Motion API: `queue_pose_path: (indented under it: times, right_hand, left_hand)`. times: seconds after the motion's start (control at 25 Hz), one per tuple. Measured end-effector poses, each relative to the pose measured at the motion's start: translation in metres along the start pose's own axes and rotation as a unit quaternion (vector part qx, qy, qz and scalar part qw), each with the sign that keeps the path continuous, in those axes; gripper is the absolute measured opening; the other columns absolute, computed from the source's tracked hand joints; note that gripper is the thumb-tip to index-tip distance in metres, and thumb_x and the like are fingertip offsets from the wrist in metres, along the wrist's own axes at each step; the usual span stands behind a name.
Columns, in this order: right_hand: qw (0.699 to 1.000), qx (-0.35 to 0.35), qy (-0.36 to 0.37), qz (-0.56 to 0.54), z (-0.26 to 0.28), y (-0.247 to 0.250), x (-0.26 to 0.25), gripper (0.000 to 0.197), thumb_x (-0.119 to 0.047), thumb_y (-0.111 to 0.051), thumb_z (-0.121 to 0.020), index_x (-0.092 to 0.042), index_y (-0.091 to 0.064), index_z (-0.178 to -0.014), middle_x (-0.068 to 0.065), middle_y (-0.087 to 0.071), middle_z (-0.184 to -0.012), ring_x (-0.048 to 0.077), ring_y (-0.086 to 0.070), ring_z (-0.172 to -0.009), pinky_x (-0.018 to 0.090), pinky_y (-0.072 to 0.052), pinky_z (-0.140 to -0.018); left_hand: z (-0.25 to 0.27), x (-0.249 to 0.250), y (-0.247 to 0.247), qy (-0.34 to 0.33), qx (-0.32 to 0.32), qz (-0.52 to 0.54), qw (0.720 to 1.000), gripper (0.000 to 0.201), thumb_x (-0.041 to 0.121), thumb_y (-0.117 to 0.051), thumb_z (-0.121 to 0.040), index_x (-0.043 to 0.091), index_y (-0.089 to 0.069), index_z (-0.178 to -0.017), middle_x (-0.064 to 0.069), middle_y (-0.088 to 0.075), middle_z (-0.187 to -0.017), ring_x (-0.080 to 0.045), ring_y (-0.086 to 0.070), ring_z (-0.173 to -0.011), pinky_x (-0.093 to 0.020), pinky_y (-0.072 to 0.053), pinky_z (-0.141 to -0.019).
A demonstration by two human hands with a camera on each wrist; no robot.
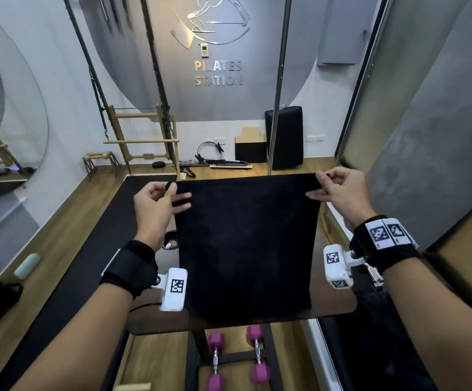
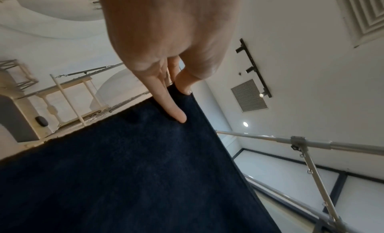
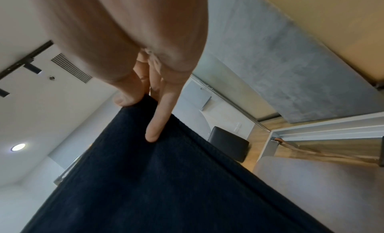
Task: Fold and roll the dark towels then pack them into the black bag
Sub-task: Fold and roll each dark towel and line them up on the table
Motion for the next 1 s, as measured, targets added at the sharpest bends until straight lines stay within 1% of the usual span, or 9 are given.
queue_pose_path:
  times: [0.12,0.2,0.4,0.56,0.68,0.8,0.84,0.92,1.0]
  right_hand:
    - [0.998,0.019,0.037,-0.041,-0.01,0.003,-0.002,0.015,-0.006,-0.064,-0.102,0.008,-0.064,-0.097,0.024,-0.071,-0.093,0.03,-0.078,-0.081,0.032,-0.065,-0.075]
    - [0.997,0.03,0.055,-0.051,-0.009,0.007,0.001,0.018,-0.007,-0.065,-0.101,0.011,-0.065,-0.098,0.023,-0.074,-0.094,0.031,-0.079,-0.084,0.031,-0.065,-0.077]
    - [0.998,0.005,0.022,-0.052,0.039,0.017,0.066,0.014,-0.014,-0.071,-0.098,-0.011,-0.075,-0.085,0.018,-0.077,-0.089,0.031,-0.079,-0.088,0.028,-0.063,-0.078]
    - [0.994,-0.009,-0.101,0.031,0.099,0.015,0.164,0.024,-0.019,-0.071,-0.098,-0.01,-0.08,-0.077,0.011,-0.079,-0.084,0.034,-0.077,-0.089,0.041,-0.064,-0.082]
    - [0.968,-0.033,-0.193,0.157,0.137,0.013,0.217,0.035,-0.029,-0.072,-0.098,-0.019,-0.08,-0.065,0.002,-0.079,-0.075,0.027,-0.078,-0.074,0.036,-0.064,-0.065]
    - [0.944,-0.083,-0.211,0.241,0.141,0.011,0.224,0.043,-0.037,-0.069,-0.099,-0.015,-0.076,-0.062,0.003,-0.074,-0.062,0.021,-0.063,-0.039,0.023,-0.047,-0.04]
    - [0.933,-0.111,-0.208,0.271,0.134,0.006,0.22,0.044,-0.038,-0.067,-0.1,-0.014,-0.074,-0.063,0.002,-0.073,-0.06,0.019,-0.06,-0.037,0.023,-0.047,-0.041]
    - [0.912,-0.165,-0.191,0.322,0.111,-0.009,0.209,0.04,-0.038,-0.066,-0.1,-0.016,-0.074,-0.068,-0.003,-0.073,-0.06,0.014,-0.067,-0.051,0.031,-0.057,-0.06]
    - [0.906,-0.196,-0.165,0.337,0.082,-0.03,0.198,0.033,-0.034,-0.068,-0.099,-0.017,-0.075,-0.072,-0.004,-0.074,-0.06,0.015,-0.069,-0.06,0.036,-0.059,-0.071]
  left_hand:
    - [-0.013,0.006,-0.009,-0.034,-0.012,0.03,0.999,0.009,0.004,-0.064,-0.104,0.009,-0.062,-0.095,-0.01,-0.066,-0.1,-0.031,-0.078,-0.097,-0.034,-0.064,-0.086]
    - [-0.017,0.004,-0.011,-0.055,-0.025,0.038,0.997,0.006,0.007,-0.067,-0.102,0.01,-0.066,-0.097,-0.005,-0.07,-0.098,-0.03,-0.078,-0.099,-0.031,-0.062,-0.089]
    - [0.01,-0.059,0.018,-0.003,-0.038,0.049,0.998,0.02,0.023,-0.068,-0.103,0.016,-0.079,-0.088,-0.012,-0.077,-0.09,-0.033,-0.077,-0.086,-0.037,-0.064,-0.085]
    - [0.065,-0.149,0.057,0.115,-0.001,-0.089,0.989,0.049,0.034,-0.057,-0.108,0.002,-0.071,-0.075,-0.027,-0.073,-0.079,-0.029,-0.068,-0.061,-0.04,-0.055,-0.067]
    - [0.101,-0.191,0.075,0.19,-0.023,-0.222,0.956,0.059,0.046,-0.055,-0.107,0.001,-0.069,-0.072,-0.023,-0.074,-0.076,-0.024,-0.063,-0.048,-0.03,-0.052,-0.053]
    - [0.106,-0.197,0.08,0.179,-0.079,-0.378,0.905,0.061,0.054,-0.053,-0.106,0.012,-0.071,-0.065,-0.002,-0.073,-0.062,-0.015,-0.06,-0.049,-0.032,-0.052,-0.057]
    - [0.101,-0.196,0.079,0.169,-0.095,-0.431,0.881,0.062,0.056,-0.052,-0.105,0.013,-0.07,-0.064,0.004,-0.072,-0.06,-0.011,-0.064,-0.055,-0.034,-0.054,-0.063]
    - [0.085,-0.192,0.071,0.133,-0.105,-0.508,0.845,0.059,0.058,-0.053,-0.103,0.014,-0.067,-0.066,0.008,-0.07,-0.057,-0.008,-0.066,-0.062,-0.033,-0.056,-0.07]
    - [0.064,-0.188,0.057,0.085,-0.102,-0.532,0.836,0.047,0.054,-0.059,-0.1,0.018,-0.064,-0.071,0.005,-0.069,-0.061,-0.014,-0.067,-0.068,-0.035,-0.057,-0.069]
Point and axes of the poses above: each hand's wrist, its own z-axis away from the middle knuckle, its own y-axis out of the back of the hand, x = y × z, the point moved 7 cm from there along -z, towards the middle knuckle
